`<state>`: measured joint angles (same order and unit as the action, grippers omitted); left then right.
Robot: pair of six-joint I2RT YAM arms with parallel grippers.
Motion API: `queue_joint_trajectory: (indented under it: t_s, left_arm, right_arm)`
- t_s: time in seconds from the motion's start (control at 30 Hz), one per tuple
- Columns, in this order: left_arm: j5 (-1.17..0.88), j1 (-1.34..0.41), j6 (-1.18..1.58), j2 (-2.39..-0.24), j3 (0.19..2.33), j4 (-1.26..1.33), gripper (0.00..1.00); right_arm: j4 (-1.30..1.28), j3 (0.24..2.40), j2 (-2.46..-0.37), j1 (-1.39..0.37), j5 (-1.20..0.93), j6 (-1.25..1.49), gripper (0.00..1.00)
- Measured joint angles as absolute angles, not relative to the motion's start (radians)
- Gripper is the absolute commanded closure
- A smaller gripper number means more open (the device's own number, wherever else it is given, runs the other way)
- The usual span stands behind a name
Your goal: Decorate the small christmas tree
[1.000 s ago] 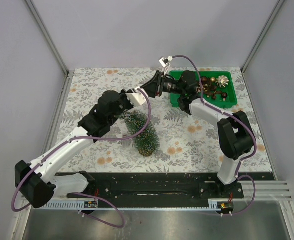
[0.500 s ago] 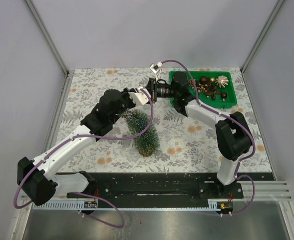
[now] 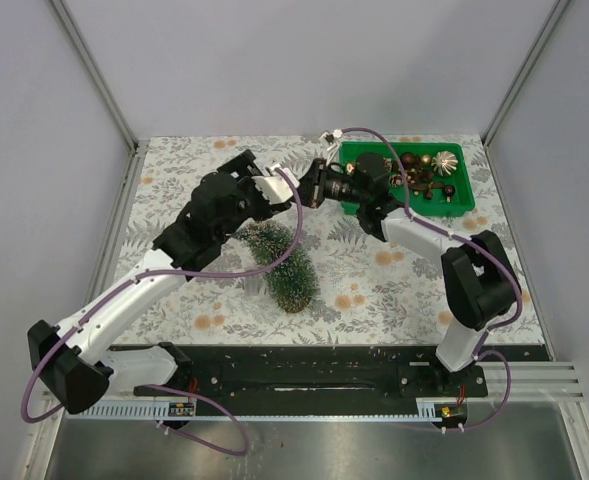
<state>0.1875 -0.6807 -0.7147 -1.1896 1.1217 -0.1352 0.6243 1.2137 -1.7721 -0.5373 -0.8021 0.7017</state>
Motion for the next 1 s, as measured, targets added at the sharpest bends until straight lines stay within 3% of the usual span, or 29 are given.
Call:
queue_joint_trajectory:
  t_s: [0.33,0.5,1.0]
  left_arm:
    - [0.211,-0.649,-0.692,-1.087,1.29,-0.316,0.01]
    - [0.172,-0.551,-0.643,-1.023,1.38,-0.429,0.01]
    - [-0.056,-0.495,-0.573,-0.885,1.38,-0.604,0.01]
  right_arm:
    - [0.709,1.021,-1.581,-0.418,-0.659,0.705,1.0]
    - [0.765,0.881,-1.469,-0.413,-0.553,0.7,1.0]
    - [0.807,0.519,-0.982,-0.453,-0.247,0.595,1.0]
